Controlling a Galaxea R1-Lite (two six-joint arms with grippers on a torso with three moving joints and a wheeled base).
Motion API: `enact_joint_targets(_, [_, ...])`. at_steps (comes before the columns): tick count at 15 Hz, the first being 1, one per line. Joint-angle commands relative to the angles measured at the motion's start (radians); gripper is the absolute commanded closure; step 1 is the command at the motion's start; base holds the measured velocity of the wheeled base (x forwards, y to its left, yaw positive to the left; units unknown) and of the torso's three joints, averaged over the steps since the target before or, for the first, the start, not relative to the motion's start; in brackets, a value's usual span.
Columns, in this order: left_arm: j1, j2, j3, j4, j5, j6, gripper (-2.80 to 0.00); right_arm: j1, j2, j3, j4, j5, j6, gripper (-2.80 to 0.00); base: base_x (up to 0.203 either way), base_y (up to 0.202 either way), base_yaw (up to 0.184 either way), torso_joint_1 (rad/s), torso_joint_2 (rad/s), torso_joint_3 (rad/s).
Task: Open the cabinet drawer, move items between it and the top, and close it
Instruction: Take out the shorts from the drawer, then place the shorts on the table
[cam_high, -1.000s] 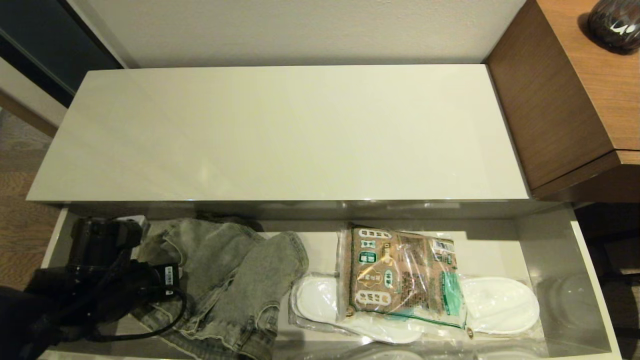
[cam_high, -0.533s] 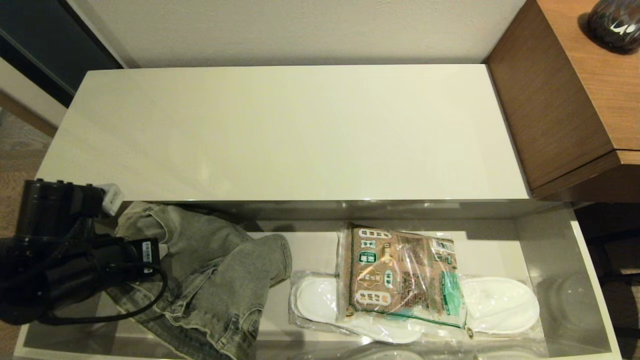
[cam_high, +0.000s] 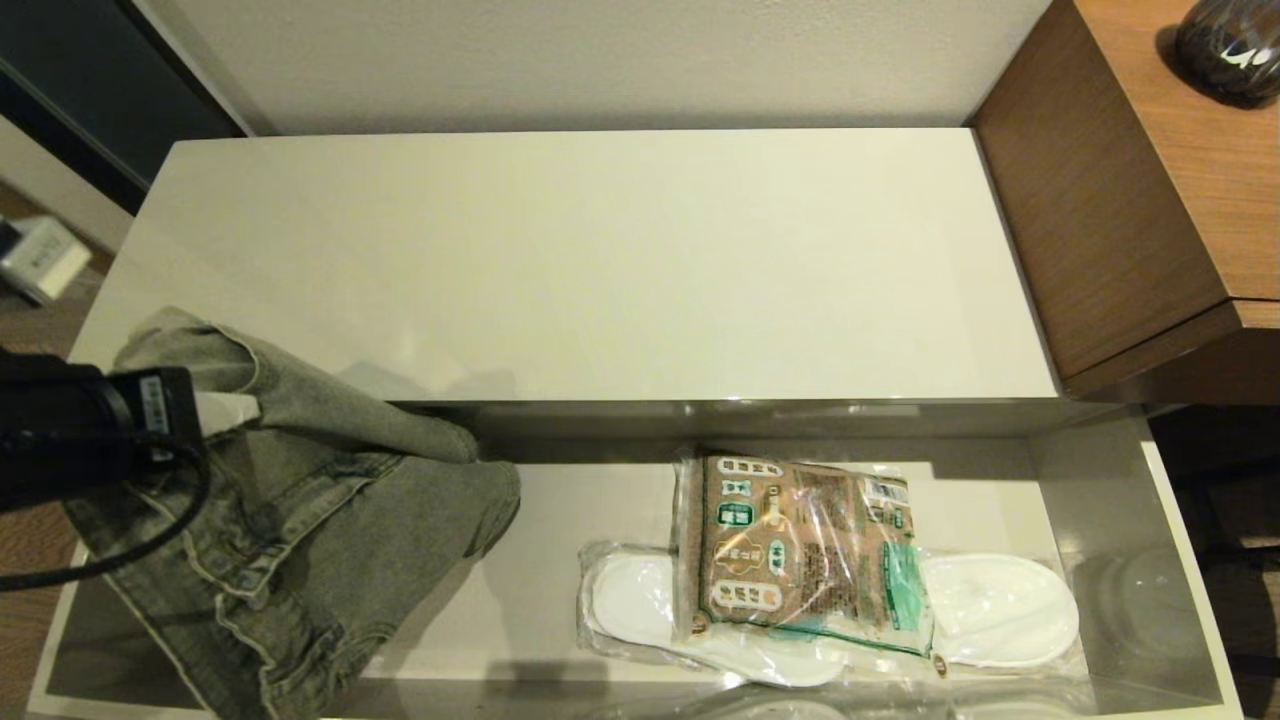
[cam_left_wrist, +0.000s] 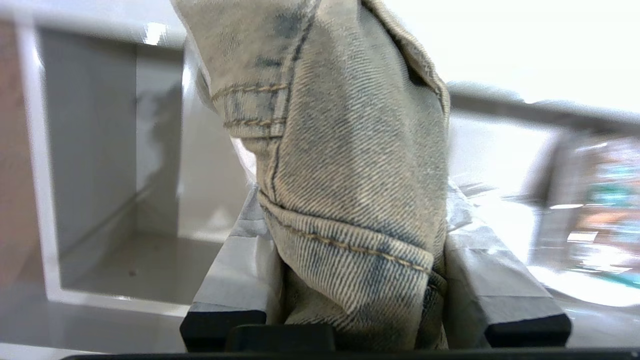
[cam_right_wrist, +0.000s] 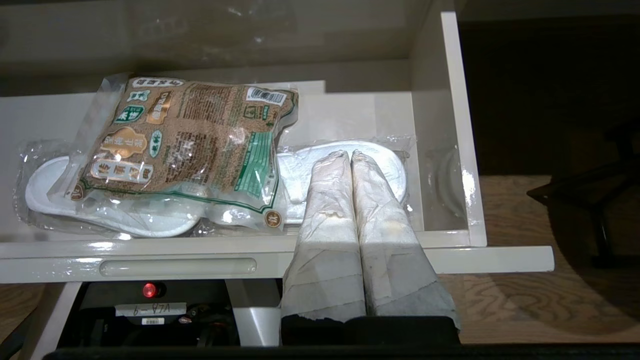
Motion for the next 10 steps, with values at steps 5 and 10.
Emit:
enact_joint_targets(5, [0.000,-0.108,-0.371,0.265,-0.057,-0.002,0.00,0.000,-0.002,0.003,0.000,0.000,0.000,0.00,0.000,0.000,0.000,0.000,0.00,0.000])
enact_joint_targets(10, [-0.001,-0.070,-0.634,0.393,-0.118,-0.017,0.00,0.000,-0.002,0.003,0.000,0.000,0.000,0.00,0.000,0.000,0.000,0.000,0.00,0.000])
